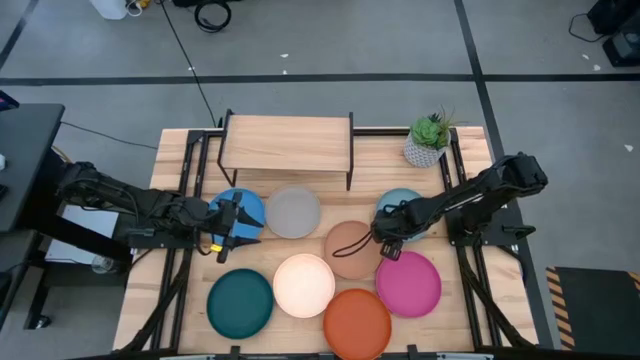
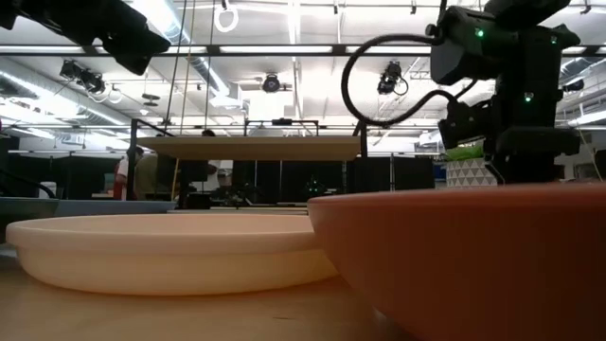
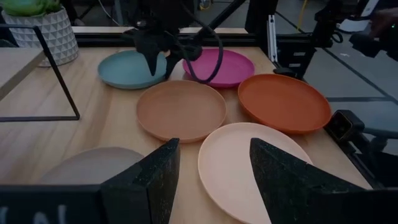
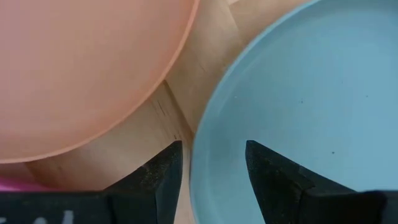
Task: Place and stack plates onto a shelf
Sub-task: Put the light blue plate on the shelf
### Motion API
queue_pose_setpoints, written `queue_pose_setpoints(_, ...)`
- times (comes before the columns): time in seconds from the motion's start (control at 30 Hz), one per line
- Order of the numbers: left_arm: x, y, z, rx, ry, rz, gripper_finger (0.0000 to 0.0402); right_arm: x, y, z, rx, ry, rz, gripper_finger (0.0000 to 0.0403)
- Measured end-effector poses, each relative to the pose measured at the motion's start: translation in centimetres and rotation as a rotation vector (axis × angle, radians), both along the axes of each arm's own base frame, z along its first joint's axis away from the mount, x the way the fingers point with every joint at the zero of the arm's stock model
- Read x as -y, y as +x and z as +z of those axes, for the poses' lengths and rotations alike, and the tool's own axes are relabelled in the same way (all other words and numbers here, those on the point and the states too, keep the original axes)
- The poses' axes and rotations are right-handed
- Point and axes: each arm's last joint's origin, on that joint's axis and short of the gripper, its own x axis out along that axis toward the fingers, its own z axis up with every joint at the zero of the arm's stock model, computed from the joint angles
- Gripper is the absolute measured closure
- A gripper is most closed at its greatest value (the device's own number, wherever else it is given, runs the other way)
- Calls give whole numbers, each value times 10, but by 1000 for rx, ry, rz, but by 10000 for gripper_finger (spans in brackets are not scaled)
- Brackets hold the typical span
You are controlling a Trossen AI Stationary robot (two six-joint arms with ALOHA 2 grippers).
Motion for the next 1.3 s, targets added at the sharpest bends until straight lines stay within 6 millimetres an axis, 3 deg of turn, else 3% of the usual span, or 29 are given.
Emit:
queue_pose_setpoints(0.3,0,0,0,0,0,0,198,0,1,-6,-24,-6,5,252)
queue_pose_setpoints(0.83,0,0,0,1,1,0,198,1,-3,-3,-79,-11,8,365)
queue_pose_setpoints(1.0,0,0,0,3,5,8,198,0,5,14,-98,-33,30,385)
queue_pose_setpoints(1.3,0,0,0,3,5,10,198,-1,20,60,-125,-105,88,379)
